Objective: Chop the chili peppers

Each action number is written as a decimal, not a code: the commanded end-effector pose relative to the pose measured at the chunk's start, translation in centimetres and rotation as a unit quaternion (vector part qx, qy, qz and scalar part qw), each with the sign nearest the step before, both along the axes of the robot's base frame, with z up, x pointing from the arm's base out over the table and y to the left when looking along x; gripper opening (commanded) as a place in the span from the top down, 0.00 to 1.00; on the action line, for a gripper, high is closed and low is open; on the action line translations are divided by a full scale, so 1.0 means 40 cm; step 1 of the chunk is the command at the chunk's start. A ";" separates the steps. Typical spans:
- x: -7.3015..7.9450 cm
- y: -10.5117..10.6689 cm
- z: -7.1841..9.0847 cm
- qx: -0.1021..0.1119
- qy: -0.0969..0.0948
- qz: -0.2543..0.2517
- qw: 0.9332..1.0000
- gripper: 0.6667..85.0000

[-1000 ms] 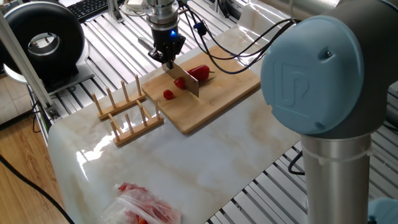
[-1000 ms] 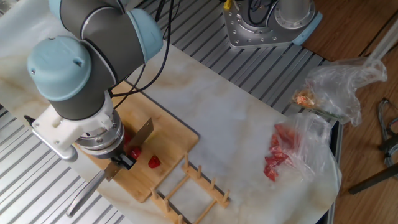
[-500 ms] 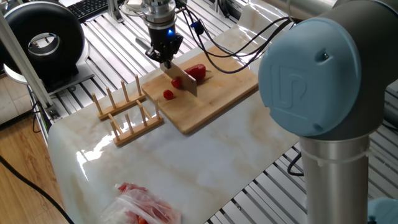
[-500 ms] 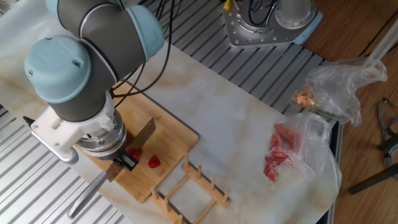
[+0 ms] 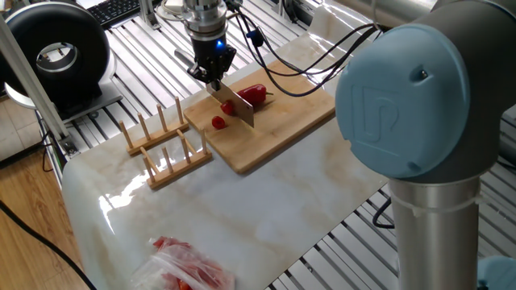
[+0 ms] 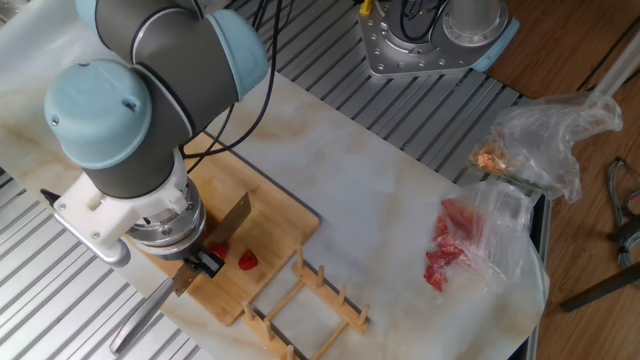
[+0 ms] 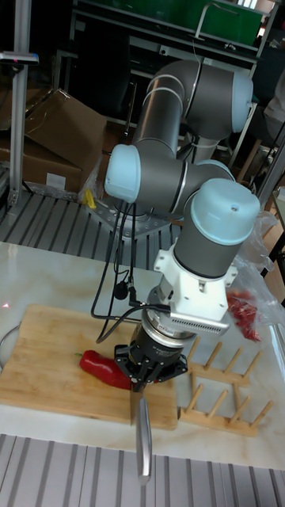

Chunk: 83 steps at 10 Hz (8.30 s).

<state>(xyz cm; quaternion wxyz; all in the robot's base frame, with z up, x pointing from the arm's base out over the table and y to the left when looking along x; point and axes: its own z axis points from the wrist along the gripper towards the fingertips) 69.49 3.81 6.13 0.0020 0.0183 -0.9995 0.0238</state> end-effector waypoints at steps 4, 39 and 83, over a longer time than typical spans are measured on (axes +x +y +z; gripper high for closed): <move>-0.019 0.004 0.018 0.000 0.014 0.010 1.000 0.99; -0.114 -0.021 0.040 0.002 0.016 0.016 1.000 0.99; -0.082 -0.012 0.153 0.032 -0.010 0.037 0.999 0.99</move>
